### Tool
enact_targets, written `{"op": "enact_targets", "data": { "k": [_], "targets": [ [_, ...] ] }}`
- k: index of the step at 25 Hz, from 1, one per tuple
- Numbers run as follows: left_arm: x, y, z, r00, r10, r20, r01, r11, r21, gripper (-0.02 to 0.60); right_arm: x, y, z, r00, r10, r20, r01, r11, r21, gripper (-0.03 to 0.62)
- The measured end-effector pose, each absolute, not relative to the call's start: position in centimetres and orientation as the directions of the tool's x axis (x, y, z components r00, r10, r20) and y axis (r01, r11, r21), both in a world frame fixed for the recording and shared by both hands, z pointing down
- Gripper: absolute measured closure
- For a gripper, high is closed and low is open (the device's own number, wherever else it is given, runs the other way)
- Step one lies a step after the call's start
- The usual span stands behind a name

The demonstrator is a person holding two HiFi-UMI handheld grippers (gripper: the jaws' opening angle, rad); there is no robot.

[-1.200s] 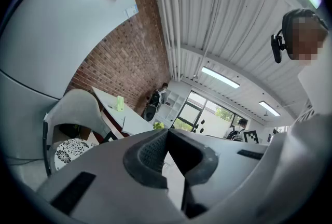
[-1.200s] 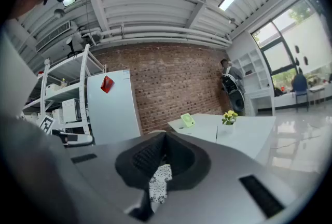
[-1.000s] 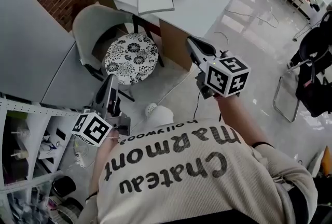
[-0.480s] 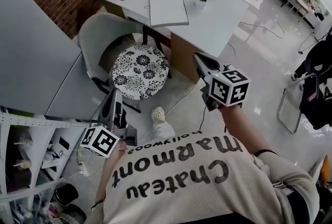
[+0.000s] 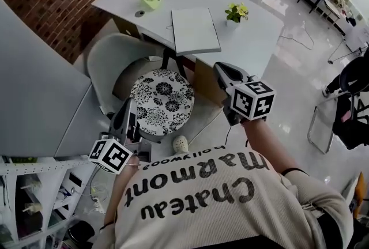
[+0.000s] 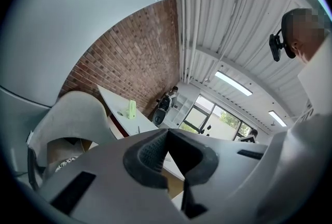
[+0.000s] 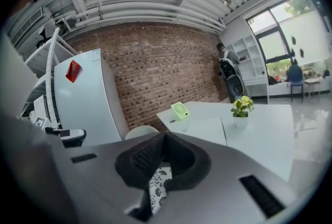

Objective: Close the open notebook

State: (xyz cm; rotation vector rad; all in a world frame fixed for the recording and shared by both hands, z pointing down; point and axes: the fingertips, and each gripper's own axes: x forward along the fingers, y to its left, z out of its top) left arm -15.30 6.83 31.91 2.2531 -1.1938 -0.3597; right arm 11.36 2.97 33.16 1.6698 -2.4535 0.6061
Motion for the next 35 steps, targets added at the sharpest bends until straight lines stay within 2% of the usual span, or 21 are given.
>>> {"op": "enact_targets", "data": {
  "k": [10, 19, 22, 28, 35],
  "targets": [
    [-17.0, -0.3, 33.4, 0.621, -0.783, 0.039, -0.644, -0.482, 0.594, 0.581, 9.0, -3.6, 35.0, -0.355, -0.876, 0.326, -0.925, 0.277, -0.260, 0.591],
    [-17.5, -2.4, 38.3, 0.635, -0.764, 0.114, -0.631, -0.428, 0.647, 0.581, 8.1, -4.1, 43.6, -0.319, -0.787, 0.528, -0.947, 0.254, -0.195, 0.589],
    [-17.5, -2.9, 39.2, 0.633, -0.763, 0.131, -0.631, -0.410, 0.659, 0.581, 7.7, -4.8, 45.2, -0.332, -0.757, 0.563, -0.943, 0.266, -0.200, 0.516],
    [-17.6, -4.5, 40.3, 0.608, -0.778, 0.159, -0.646, -0.367, 0.669, 0.581, 6.7, -8.1, 47.1, -0.361, -0.718, 0.596, -0.931, 0.315, -0.184, 0.433],
    [-18.0, -6.2, 41.9, 0.553, -0.811, 0.193, -0.669, -0.293, 0.683, 0.581, 6.1, -13.0, 49.0, -0.379, -0.672, 0.636, -0.915, 0.376, -0.148, 0.410]
  ]
}}
